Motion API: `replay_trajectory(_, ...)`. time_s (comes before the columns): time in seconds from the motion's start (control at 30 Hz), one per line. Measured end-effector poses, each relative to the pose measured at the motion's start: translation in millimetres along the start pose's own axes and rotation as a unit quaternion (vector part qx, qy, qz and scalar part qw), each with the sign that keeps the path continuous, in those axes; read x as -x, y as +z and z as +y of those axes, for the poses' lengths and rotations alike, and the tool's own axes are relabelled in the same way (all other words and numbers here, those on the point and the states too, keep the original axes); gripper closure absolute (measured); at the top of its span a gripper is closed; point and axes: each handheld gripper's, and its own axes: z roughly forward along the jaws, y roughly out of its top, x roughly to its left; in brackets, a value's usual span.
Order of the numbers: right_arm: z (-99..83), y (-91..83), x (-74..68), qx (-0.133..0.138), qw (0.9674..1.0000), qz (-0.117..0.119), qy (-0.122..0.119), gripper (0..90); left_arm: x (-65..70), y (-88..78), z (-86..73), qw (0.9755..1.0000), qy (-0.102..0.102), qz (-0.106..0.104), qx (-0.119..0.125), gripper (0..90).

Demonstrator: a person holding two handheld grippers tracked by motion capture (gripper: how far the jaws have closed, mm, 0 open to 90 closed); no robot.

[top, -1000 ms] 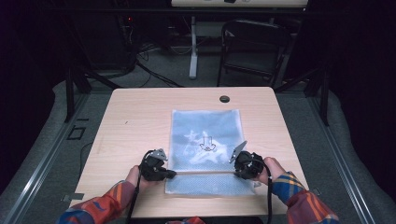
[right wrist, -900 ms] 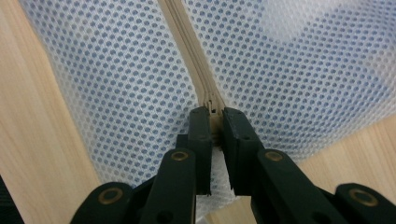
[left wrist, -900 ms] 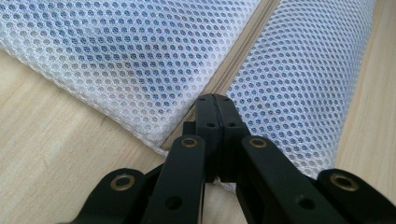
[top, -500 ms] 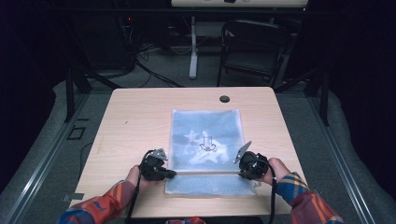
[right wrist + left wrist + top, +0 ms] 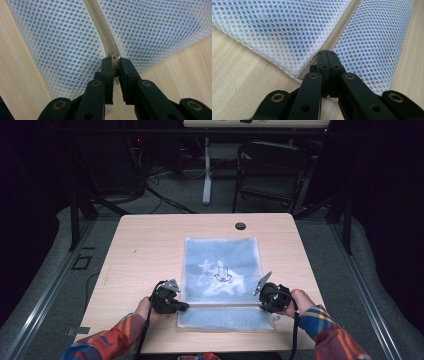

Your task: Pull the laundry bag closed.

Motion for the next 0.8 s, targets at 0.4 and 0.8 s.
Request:
replay_trajectory(0.4,-5.3,1.5,2.5,0.006,0.9999,0.004,0.014,82.4,-0.9,-0.3,-0.5,1.0000,0.001,-0.002,0.001,90.0)
replay_trajectory(0.8,-10.3,-10.4,-0.1,0.064,0.9958,0.016,0.064,34.0,-0.8,-7.1,6.5,1.0000,0.003,-0.004,-0.008,66.0)
